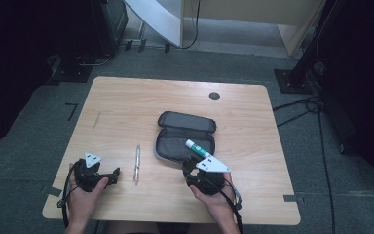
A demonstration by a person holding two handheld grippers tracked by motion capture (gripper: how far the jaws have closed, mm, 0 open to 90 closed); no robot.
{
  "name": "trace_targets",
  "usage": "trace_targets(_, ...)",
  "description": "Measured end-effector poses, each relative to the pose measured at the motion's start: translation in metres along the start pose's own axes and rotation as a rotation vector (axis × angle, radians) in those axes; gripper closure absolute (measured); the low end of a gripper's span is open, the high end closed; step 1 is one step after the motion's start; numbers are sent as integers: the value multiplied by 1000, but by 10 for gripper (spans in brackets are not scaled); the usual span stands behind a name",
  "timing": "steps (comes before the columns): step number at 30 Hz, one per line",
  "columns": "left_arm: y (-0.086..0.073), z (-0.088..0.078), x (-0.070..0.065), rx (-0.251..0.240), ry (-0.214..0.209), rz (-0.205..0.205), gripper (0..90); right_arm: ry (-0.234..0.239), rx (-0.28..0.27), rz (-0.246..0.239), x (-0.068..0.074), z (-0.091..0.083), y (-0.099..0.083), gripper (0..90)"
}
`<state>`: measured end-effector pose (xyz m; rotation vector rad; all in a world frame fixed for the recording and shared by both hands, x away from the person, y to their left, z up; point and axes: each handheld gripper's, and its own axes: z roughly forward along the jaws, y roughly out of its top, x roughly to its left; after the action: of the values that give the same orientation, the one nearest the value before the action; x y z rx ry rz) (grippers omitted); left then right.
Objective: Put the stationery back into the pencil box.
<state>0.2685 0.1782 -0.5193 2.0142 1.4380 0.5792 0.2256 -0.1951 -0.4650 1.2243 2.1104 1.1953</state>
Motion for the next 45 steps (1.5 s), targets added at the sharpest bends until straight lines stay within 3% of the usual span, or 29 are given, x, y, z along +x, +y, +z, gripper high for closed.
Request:
trace_targets(13,0,0,0,0,0,0,0,0,-35,-19,-3,-5,23,419)
trace_targets(26,0,0,0,0,0,0,0,-23,-56,-49,-18,10,56,419)
trace_targets(31,0,0,0,-1,0,-1,0,-30,-16,-61,-27,25,58,419)
trace_targets(38,0,0,0,0,0,0,0,-45,55,-92,-31,39,47,419)
trace_targets(45,0,0,0,0,0,0,0,-27,77,-91,-32,50,44,419)
